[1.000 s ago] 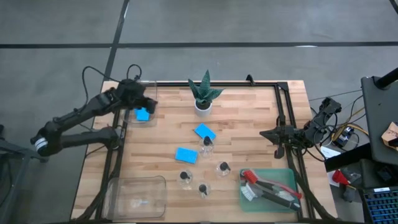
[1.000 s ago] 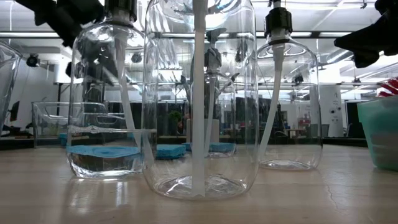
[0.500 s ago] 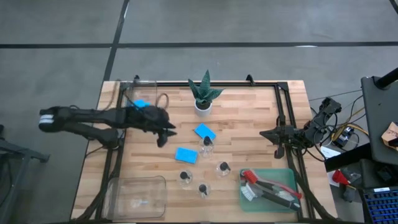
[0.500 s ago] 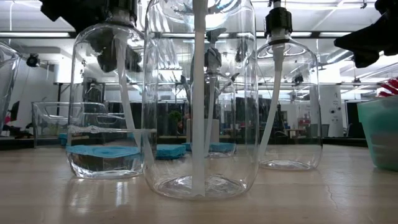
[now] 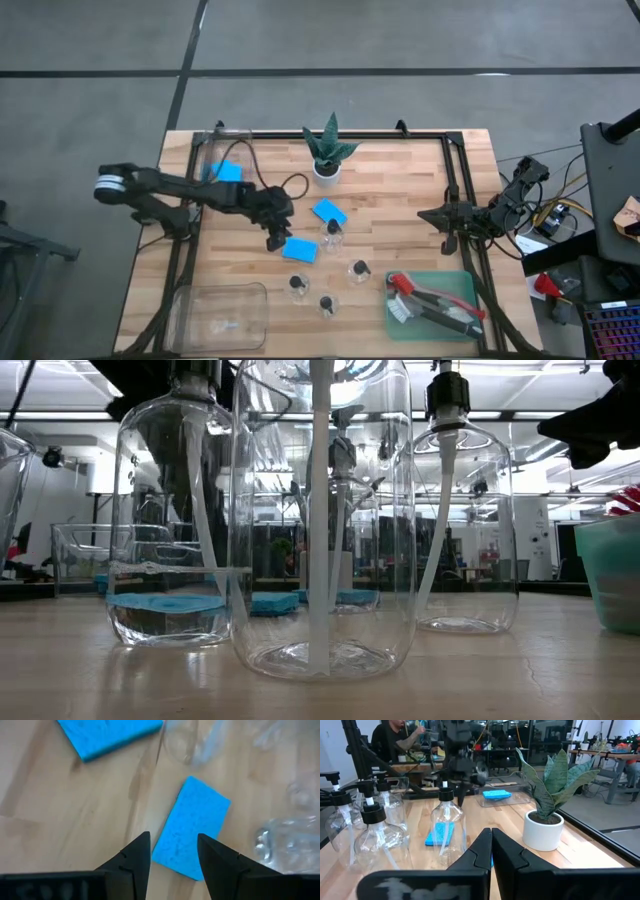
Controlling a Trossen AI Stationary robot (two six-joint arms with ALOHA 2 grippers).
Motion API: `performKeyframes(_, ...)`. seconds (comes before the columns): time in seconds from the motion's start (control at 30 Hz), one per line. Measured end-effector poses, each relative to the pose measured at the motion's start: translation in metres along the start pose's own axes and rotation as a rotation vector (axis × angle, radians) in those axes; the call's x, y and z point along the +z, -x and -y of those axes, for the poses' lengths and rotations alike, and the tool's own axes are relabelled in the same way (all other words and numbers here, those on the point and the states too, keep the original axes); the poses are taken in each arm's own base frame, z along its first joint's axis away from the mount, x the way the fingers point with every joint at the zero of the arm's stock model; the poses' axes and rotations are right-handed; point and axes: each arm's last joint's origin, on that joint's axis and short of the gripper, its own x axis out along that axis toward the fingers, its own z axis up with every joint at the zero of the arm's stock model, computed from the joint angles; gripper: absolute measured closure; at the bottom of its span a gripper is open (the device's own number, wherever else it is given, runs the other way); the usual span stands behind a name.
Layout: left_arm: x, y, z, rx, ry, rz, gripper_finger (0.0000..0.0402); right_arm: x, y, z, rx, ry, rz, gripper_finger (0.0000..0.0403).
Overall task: Pick & Place Kitchen Sink Supplies
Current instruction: Put the blue sponge into the top transparent bin
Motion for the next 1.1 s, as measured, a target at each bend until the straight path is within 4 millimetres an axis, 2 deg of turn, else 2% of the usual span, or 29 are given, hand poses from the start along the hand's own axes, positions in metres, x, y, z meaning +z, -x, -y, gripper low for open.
performKeyframes(0.33,-0.009,-0.032,-0.007,0.02,-0.003,-0.129,0.0248,0.0,0.0,0.0,0.0,0.0,0.0,0.0394)
performKeyframes(0.53,-0.013,-0.043,-0.007,-0.034,0.024,-0.18,0.0248,0.0,0.0,0.0,-0.001,0.0,0.0,0.0394)
performKeyframes(0.9,-0.017,-0.061,-0.005,-0.028,0.012,-0.204,0.0249,0.0,0.0,0.0,0.0,0.0,0.0,0.0394)
performKeyframes(1.0,-0.019,-0.065,-0.006,-0.017,0.017,-0.218,0.026,0.0,0.0,0.0,0.0,0.0,0.0,0.0394)
performKeyframes(1.1,-0.019,-0.065,-0.007,-0.015,0.018,-0.221,0.0292,0.0,0.0,0.0,0.0,0.0,0.0,0.0394)
